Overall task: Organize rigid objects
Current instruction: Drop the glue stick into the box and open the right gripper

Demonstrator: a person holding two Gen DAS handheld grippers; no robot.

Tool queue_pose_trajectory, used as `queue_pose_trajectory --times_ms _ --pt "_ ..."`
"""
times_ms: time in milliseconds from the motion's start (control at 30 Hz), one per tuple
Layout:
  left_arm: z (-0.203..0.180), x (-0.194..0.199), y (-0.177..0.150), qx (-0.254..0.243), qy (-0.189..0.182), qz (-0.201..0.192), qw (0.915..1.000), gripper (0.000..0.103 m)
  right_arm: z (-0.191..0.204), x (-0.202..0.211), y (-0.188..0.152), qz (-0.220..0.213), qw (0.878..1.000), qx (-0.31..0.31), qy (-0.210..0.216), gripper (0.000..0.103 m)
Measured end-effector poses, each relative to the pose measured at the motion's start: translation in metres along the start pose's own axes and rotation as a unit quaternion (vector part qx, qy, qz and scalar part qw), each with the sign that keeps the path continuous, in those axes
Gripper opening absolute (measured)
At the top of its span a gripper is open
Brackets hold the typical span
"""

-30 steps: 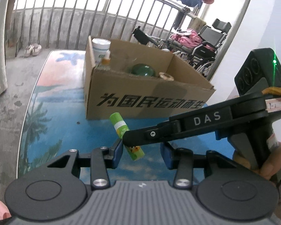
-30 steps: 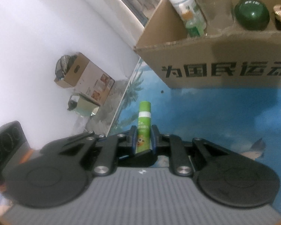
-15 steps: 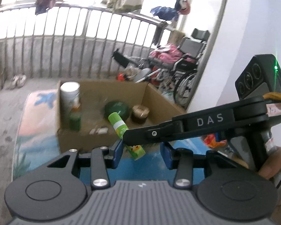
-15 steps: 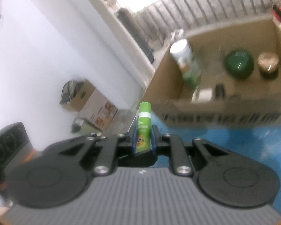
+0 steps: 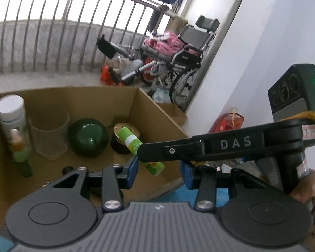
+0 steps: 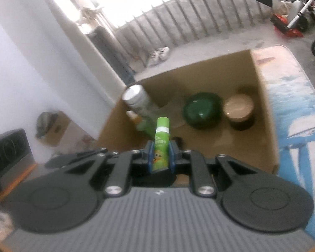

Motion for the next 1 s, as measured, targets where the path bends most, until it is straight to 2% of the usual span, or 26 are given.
queue_pose_trajectory --times_ms 133,167,233,267,367,567,700,833,933,1000 --pt "0.005 -0.020 -0.004 0.007 0.000 0.022 0.9997 0.044 -0.018 -0.013 0.003 0.015 0.999 0.025 -0.037 0.017" --pt "0.006 -0.023 -0.006 0.007 0.004 0.026 0.9996 0.050 -0.020 -0.018 0.002 0.019 0.998 0.031 -0.044 0.017" --pt "0.009 -0.026 -0.010 0.005 0.014 0.031 0.9994 0.060 -0.023 -0.024 -0.001 0.025 0.997 0.039 -0.058 0.025" --pt "0.010 -0.026 -0.011 0.004 0.018 0.033 0.9993 0.061 -0.026 -0.026 -0.001 0.025 0.997 0.042 -0.064 0.029" --pt "0.013 -0.021 -0.010 0.006 0.028 0.034 0.9990 0.065 -0.028 -0.021 -0.006 0.020 0.996 0.044 -0.074 0.029" --pt "0.014 0.018 -0.012 0.011 0.038 0.009 0.9992 0.081 -0.013 0.023 -0.012 -0.040 0.997 0.035 -0.058 0.032" --pt "0.008 0.051 -0.015 0.011 0.042 -0.008 0.9990 0.091 0.006 0.064 -0.022 -0.090 0.994 0.031 -0.049 0.046" --pt "0.003 0.085 -0.020 0.001 0.058 -0.026 0.9980 0.101 0.023 0.098 -0.036 -0.126 0.990 0.026 -0.052 0.051" --pt "-0.001 0.106 -0.024 -0.001 0.075 -0.036 0.9965 0.103 0.035 0.120 -0.050 -0.146 0.987 0.025 -0.055 0.058" --pt "0.001 0.117 -0.026 -0.001 0.099 -0.038 0.9943 0.103 0.043 0.128 -0.060 -0.153 0.986 0.026 -0.060 0.071"
Point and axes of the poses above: each gripper's, at about its wrist camera, not at the fingertips, and x roughly against the way its jaws point, z to its left, y to its top, the point moved 7 cm from there along -x, roughly the way its jaws point, and after that the axes turned 15 degrees about y, right-handed, at the moved point
